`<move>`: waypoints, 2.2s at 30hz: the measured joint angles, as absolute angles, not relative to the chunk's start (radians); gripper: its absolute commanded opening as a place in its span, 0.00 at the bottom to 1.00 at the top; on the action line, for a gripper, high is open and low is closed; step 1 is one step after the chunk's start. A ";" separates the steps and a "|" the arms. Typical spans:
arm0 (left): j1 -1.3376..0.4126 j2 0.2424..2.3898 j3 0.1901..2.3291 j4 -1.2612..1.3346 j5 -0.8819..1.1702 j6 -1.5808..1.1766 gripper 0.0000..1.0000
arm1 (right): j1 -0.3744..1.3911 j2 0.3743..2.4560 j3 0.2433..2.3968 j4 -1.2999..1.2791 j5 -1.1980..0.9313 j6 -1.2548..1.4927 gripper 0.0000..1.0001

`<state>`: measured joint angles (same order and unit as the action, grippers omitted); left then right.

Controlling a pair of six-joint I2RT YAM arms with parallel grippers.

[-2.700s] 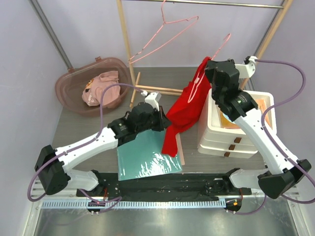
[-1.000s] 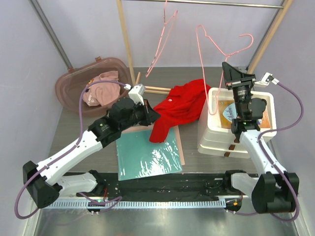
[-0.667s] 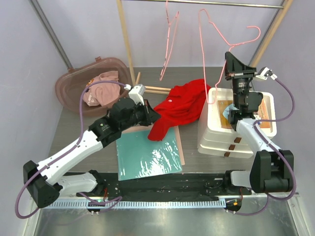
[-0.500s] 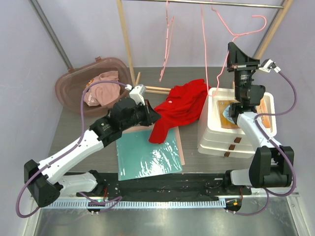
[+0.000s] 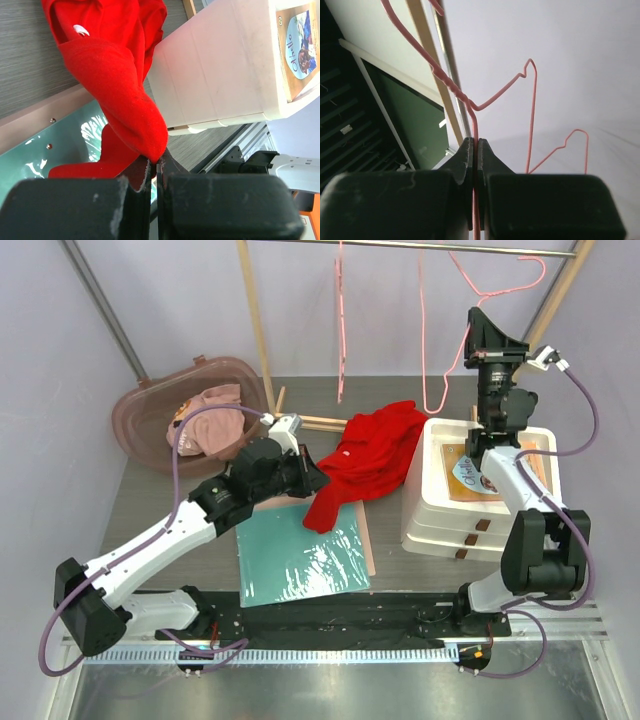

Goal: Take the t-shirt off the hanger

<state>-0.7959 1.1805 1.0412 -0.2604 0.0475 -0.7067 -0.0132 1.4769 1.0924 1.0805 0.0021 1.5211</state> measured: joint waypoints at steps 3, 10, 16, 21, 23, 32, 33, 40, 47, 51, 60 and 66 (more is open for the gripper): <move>-0.796 1.181 1.041 -0.260 0.050 -0.707 0.00 | -0.013 1.507 1.107 1.061 0.002 1.521 0.01; -0.796 1.180 1.041 -0.261 0.050 -0.707 0.00 | -0.013 1.516 1.141 1.045 0.002 1.518 0.01; -0.796 1.183 1.041 -0.260 0.054 -0.708 0.00 | -0.013 1.472 1.087 1.035 0.007 1.498 0.01; -0.796 1.188 1.041 -0.259 0.065 -0.719 0.00 | -0.013 1.405 1.053 1.026 0.013 1.475 0.01; -0.796 1.190 1.041 -0.259 0.068 -0.725 0.00 | -0.013 1.398 1.053 1.032 0.013 1.473 0.01; -0.796 1.190 1.041 -0.259 0.072 -0.726 0.00 | -0.013 1.444 1.111 1.019 0.012 1.473 0.01; -0.796 1.190 1.041 -0.259 0.072 -0.726 0.00 | -0.013 1.456 1.127 1.015 0.012 1.473 0.01; -0.796 1.190 1.041 -0.259 0.072 -0.726 0.00 | -0.014 1.490 1.175 0.974 0.012 1.473 0.01; -0.796 1.190 1.041 -0.259 0.073 -0.730 0.00 | -0.013 1.489 1.233 0.767 0.013 1.441 0.01; -0.796 1.190 1.041 -0.259 0.074 -0.731 0.00 | -0.013 1.469 1.281 0.584 0.019 1.384 0.48; -0.796 1.190 1.041 -0.259 0.082 -0.733 0.00 | -0.014 1.388 1.439 0.105 0.032 1.097 0.94; -0.796 1.193 1.041 -0.259 0.091 -0.733 0.00 | -0.014 1.366 1.607 -0.198 0.062 0.815 0.98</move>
<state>-0.7959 1.1934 1.0412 -0.2592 0.0914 -0.7334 -0.0143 1.3659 1.6073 -0.1982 0.0624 0.8154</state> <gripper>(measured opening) 0.009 0.970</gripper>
